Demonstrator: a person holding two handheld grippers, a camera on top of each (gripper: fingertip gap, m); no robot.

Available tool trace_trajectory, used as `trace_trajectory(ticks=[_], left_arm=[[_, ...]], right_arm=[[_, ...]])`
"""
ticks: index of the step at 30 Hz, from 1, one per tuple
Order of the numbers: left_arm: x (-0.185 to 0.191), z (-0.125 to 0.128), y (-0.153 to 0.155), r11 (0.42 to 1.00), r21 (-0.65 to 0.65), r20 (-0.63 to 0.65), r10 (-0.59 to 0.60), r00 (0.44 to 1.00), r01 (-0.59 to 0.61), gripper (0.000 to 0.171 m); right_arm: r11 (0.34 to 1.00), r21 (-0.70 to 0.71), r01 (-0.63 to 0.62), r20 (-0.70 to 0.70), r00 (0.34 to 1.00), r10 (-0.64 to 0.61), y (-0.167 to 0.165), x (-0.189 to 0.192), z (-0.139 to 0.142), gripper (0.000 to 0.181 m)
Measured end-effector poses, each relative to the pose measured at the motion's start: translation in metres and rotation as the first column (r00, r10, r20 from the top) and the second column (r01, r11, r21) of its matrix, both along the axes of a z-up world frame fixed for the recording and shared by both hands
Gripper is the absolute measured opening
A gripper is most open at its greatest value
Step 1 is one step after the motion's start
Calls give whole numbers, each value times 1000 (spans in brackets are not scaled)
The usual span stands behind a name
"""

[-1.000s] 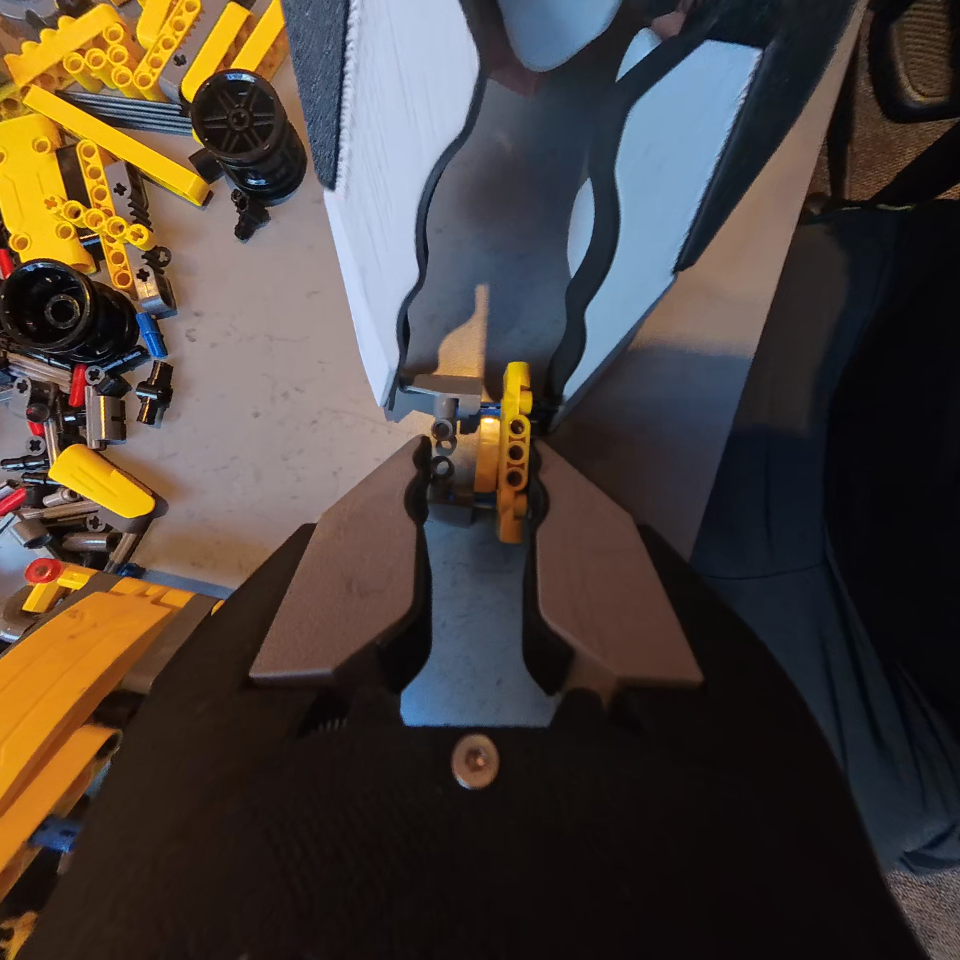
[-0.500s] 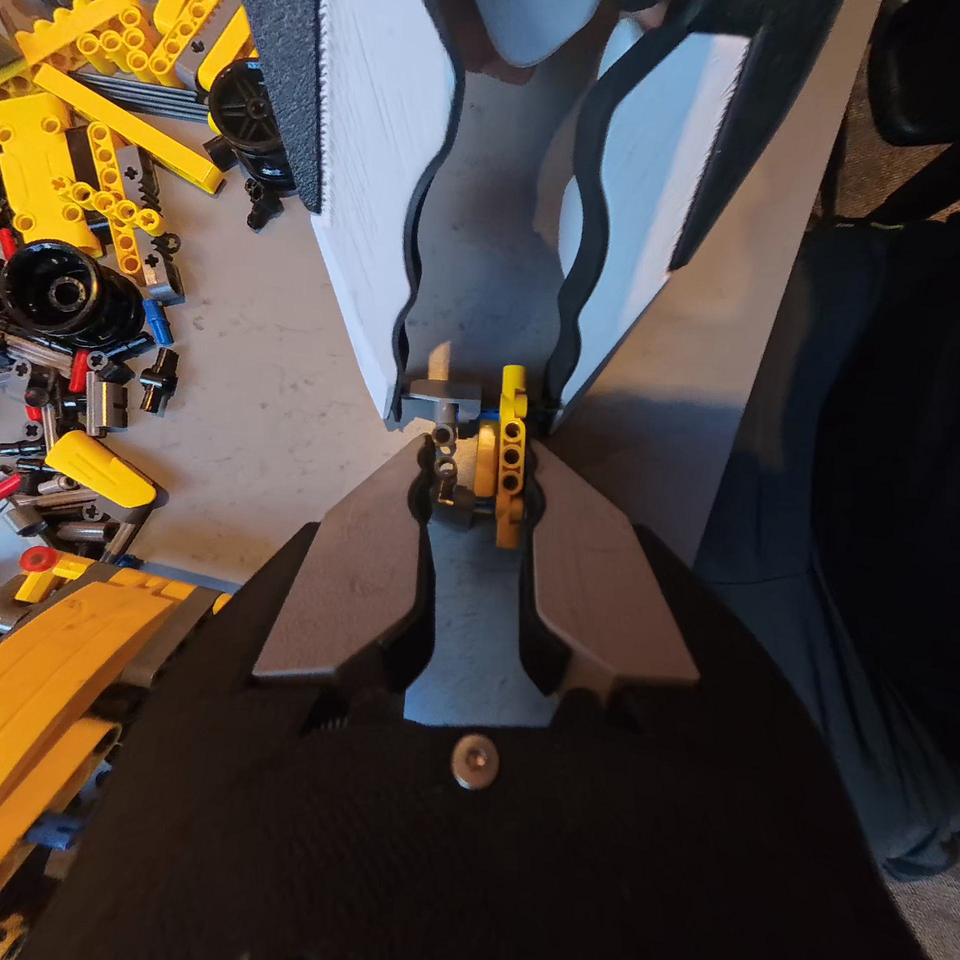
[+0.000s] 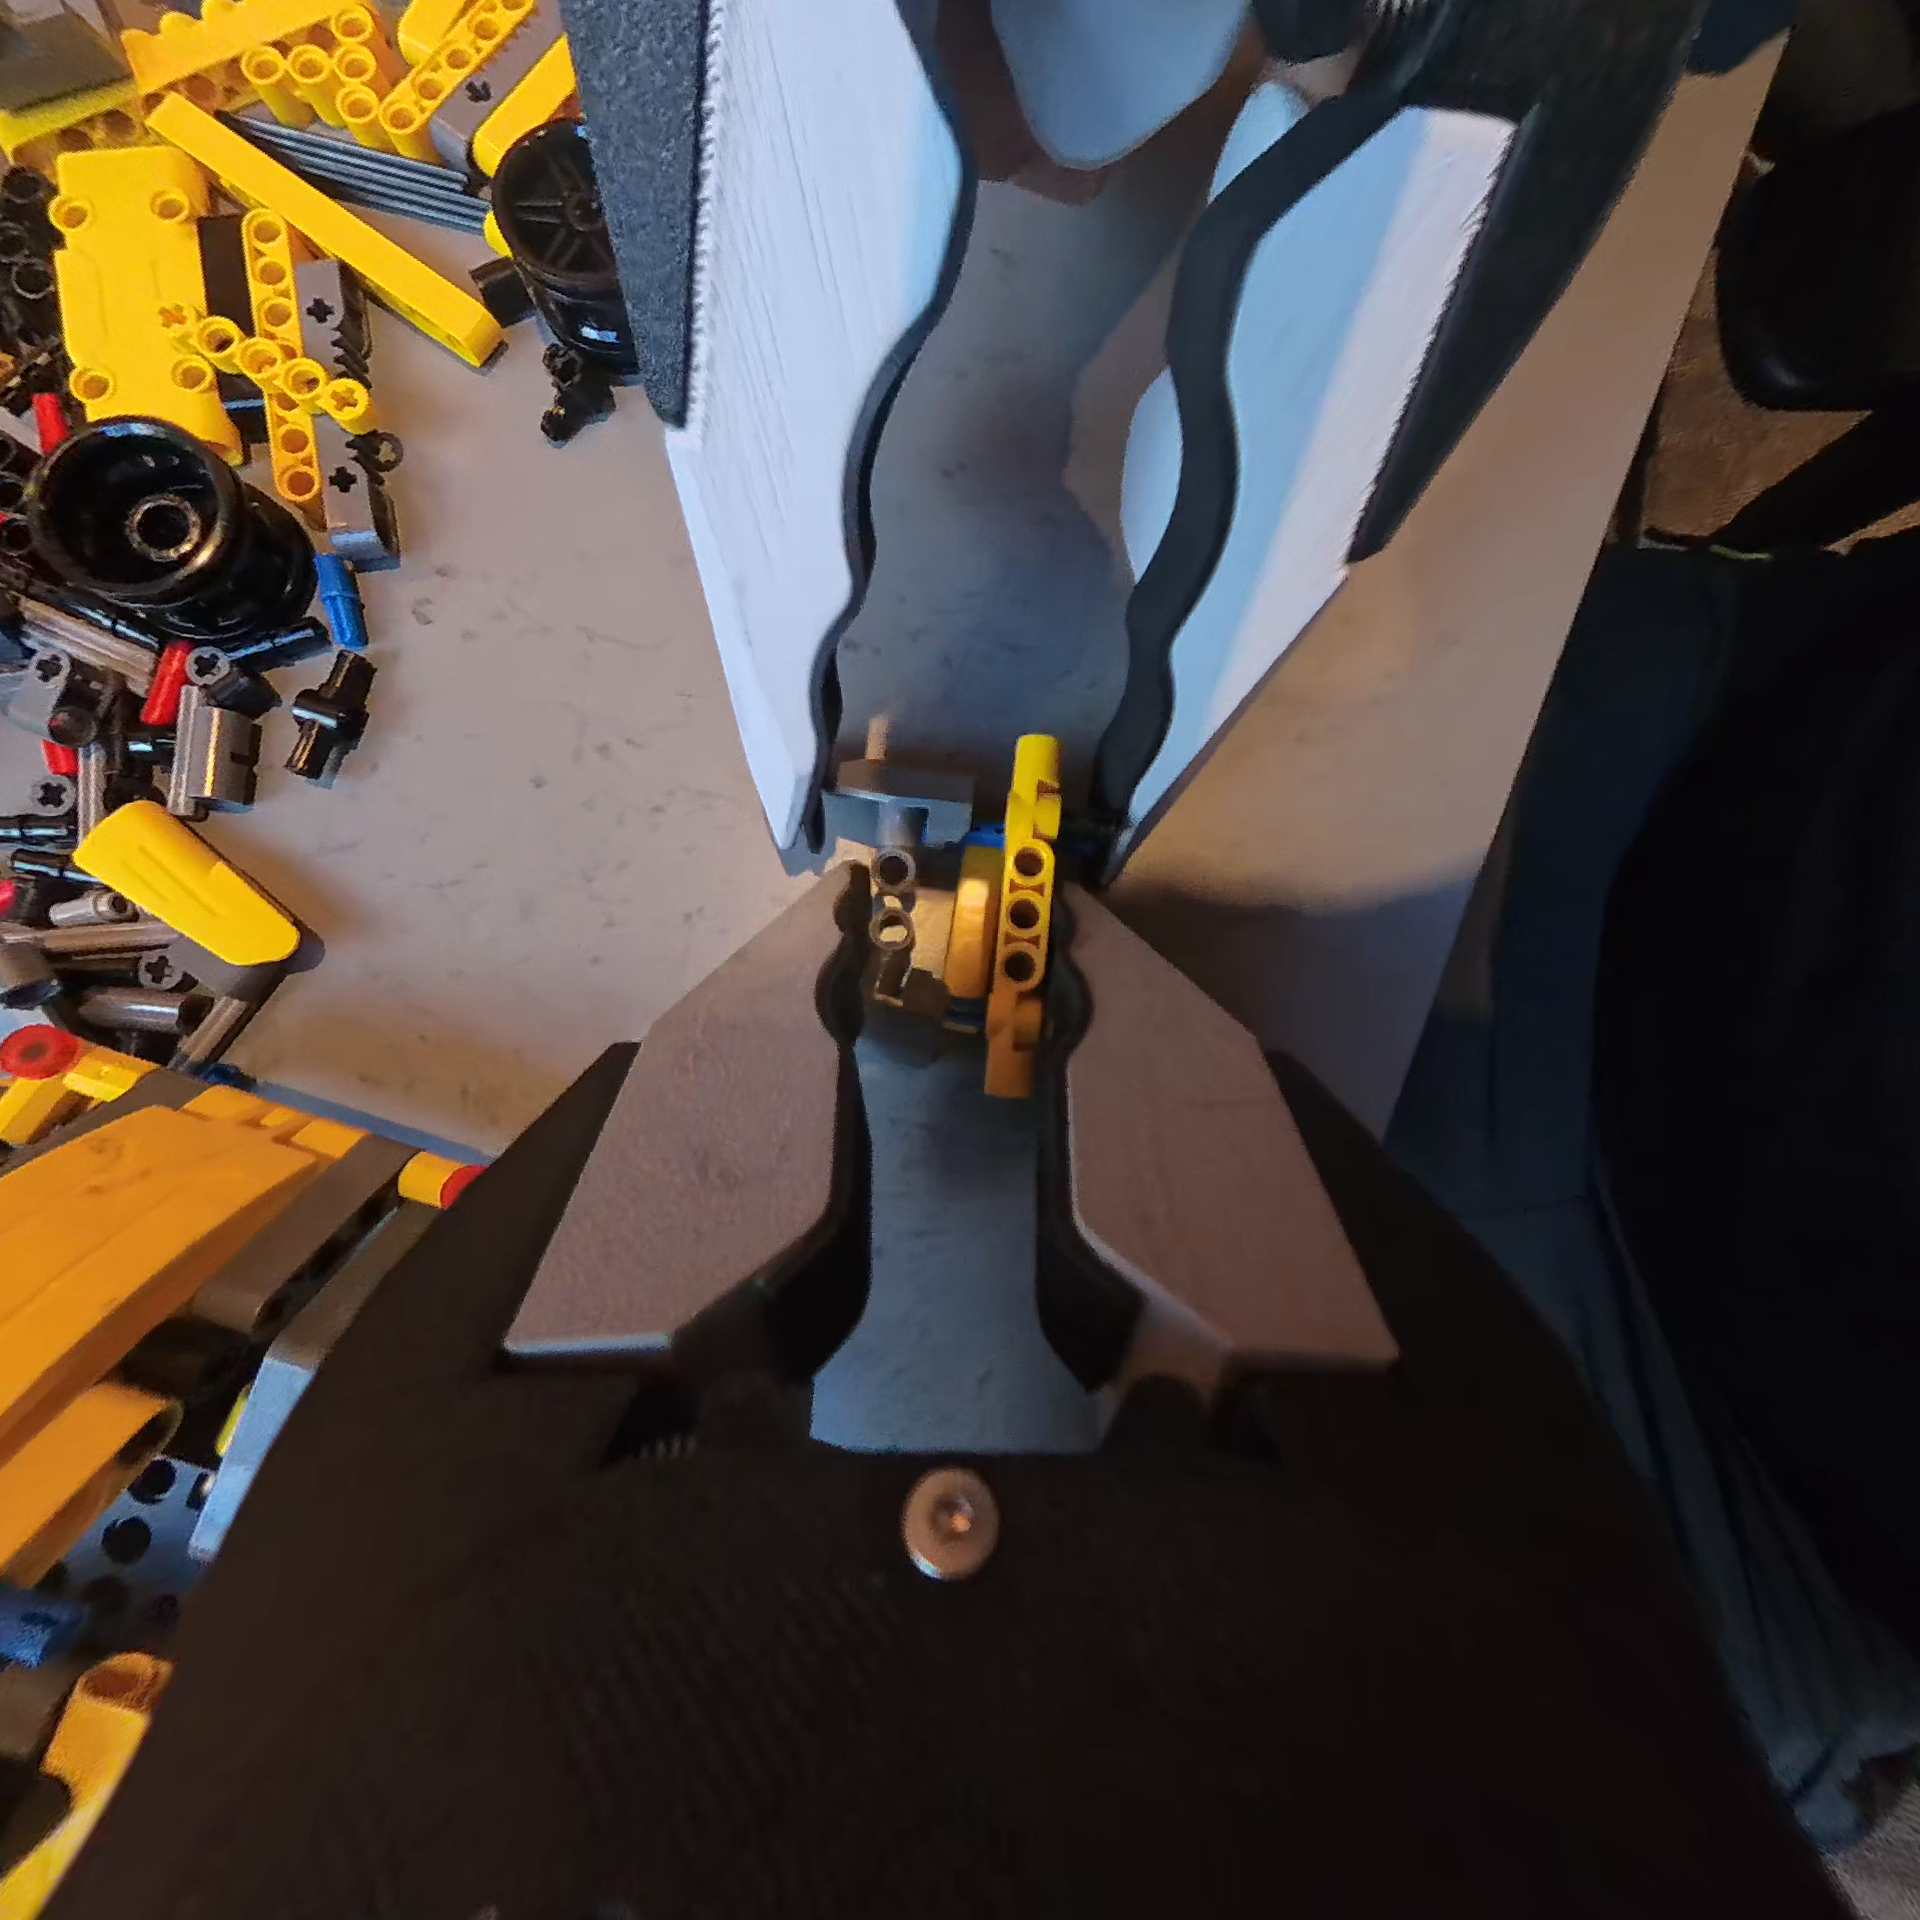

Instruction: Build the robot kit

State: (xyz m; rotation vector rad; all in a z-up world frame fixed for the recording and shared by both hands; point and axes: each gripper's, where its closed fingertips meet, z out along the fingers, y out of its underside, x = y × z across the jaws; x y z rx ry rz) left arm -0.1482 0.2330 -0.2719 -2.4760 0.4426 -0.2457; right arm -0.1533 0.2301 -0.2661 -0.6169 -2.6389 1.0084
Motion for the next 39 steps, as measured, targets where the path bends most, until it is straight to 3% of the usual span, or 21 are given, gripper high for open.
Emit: trace_trajectory(ticks=[1,11,13,15,19,21,25,33,39], left_arm=[[-2,0,0,1000,-3,0,13,1000,-13,27],[-6,0,8,999,52,5,14,1000,-15,33],[-6,2,9,998,56,25,31,999,-32,49],[-8,8,10,995,86,30,47,998,-49,52],[-4,33,2,984,156,137,65,988,-86,76],[-13,33,-10,984,146,103,89,991,-103,81],[-26,20,-24,984,135,71,111,991,-120,82],[-23,6,-19,980,169,111,82,990,-100,81],[-22,12,-19,974,205,133,72,988,-99,78]], right_arm=[[1000,-11,-6,-2,1000,6,-2,0,2,35],[1000,-21,4,-79,997,-6,0,-4,1,48],[999,-35,-7,-87,996,4,-1,-3,2,53],[1000,-23,-16,-122,992,13,1,-4,2,54],[999,-52,10,-122,992,-16,6,-8,8,59],[997,-77,22,-130,991,-32,8,-9,15,58],[992,-126,15,-100,995,-28,6,-6,19,58],[994,-112,16,-78,997,-25,11,-4,9,61],[988,-152,-7,-51,999,-1,5,-1,12,61]])
